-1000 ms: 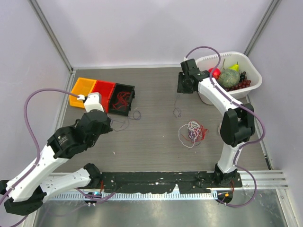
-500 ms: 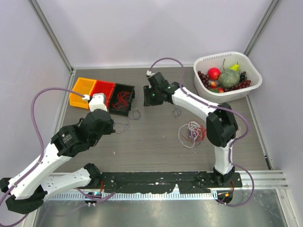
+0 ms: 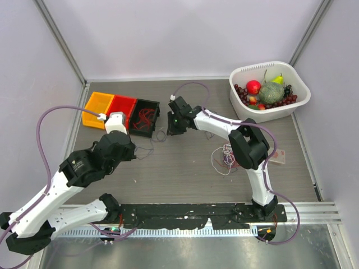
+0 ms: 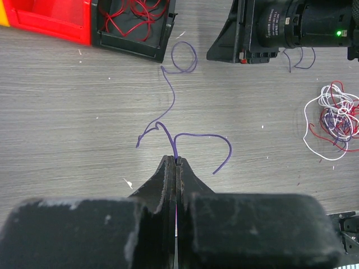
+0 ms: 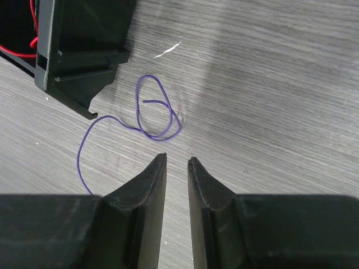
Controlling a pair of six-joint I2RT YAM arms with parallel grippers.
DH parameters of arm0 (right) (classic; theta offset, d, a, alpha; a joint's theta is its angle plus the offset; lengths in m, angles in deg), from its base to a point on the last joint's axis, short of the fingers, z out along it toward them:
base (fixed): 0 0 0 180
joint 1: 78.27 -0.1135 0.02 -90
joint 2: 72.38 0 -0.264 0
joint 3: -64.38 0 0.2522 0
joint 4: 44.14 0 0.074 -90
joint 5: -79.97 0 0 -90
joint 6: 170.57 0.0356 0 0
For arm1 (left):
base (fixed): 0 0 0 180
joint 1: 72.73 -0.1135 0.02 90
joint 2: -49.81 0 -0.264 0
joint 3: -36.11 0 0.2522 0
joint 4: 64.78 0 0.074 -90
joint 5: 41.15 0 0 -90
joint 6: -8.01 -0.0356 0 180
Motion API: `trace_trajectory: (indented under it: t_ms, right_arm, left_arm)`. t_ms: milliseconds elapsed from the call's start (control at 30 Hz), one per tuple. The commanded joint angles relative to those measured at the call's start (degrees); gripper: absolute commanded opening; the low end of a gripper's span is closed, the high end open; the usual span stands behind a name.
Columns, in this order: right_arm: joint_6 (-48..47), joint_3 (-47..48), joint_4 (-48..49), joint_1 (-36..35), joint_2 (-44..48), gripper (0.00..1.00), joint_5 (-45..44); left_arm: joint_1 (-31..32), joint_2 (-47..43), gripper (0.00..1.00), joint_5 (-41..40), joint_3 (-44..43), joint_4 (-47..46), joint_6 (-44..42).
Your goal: Untangle the cables
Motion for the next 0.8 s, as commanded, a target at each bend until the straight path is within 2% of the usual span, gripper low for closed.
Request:
trace_trajectory:
  t_ms: [0, 200, 433, 767]
  right_arm:
    - [7.47, 0.61, 1.05, -1.07, -0.67, 0.26, -4.61]
    - [7.39, 0.79, 1.39, -2.82, -1.29, 0.22, -5.23]
    - [3.00, -1.41, 8.86, -4.67, -0.41, 0.23, -2.17]
    - [-2.80, 2.90, 9.22, -5.20, -5.24, 0.25, -1.81]
  left_arm:
    - [0.02, 0.13, 0.00, 0.74, -0.49, -1.68, 0.56]
    - [0.10, 0.65, 0.00, 1.09, -0.76, -2.12, -0.14]
    - [0.10, 0.48, 0.00, 1.18, -0.49, -2.47, -0.32]
    - [0.10, 0.22, 0.00, 1.36, -0.49, -2.21, -0.32]
